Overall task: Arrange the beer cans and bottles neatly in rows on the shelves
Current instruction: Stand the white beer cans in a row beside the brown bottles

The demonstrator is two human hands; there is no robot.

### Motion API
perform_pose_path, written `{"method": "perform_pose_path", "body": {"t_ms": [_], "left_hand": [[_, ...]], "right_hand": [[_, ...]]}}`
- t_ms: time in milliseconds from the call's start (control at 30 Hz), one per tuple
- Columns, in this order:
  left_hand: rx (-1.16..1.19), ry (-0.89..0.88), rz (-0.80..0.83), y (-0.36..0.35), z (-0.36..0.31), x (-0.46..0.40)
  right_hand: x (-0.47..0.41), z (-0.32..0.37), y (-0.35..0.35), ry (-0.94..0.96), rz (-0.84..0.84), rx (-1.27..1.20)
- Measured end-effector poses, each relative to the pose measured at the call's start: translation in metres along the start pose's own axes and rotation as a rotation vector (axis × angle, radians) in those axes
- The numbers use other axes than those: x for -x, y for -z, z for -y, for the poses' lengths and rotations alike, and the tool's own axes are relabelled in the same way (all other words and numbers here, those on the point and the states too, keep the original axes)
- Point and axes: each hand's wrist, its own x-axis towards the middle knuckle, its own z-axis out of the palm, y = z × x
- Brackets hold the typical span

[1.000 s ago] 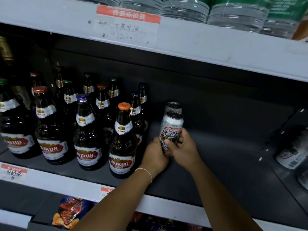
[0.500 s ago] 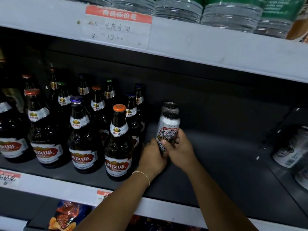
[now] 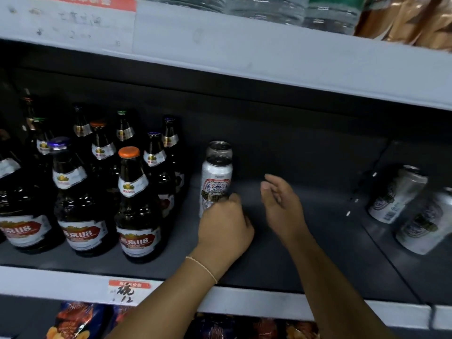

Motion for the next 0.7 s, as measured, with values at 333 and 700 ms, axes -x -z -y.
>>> {"method": "perform_pose_path", "body": {"t_ms": [333, 700], "left_hand": [[0.356, -0.297, 0.105, -0.064, -0.11, -0.027], [0.488, -0.415, 0.365, -0.129, -0.231, -0.042]], "right_hand": [[0.013, -0.025, 0.142, -0.027, -0.27, 0.052], [0.02, -0.072, 0.271, -0.08, -0.565, 0.094]]}}
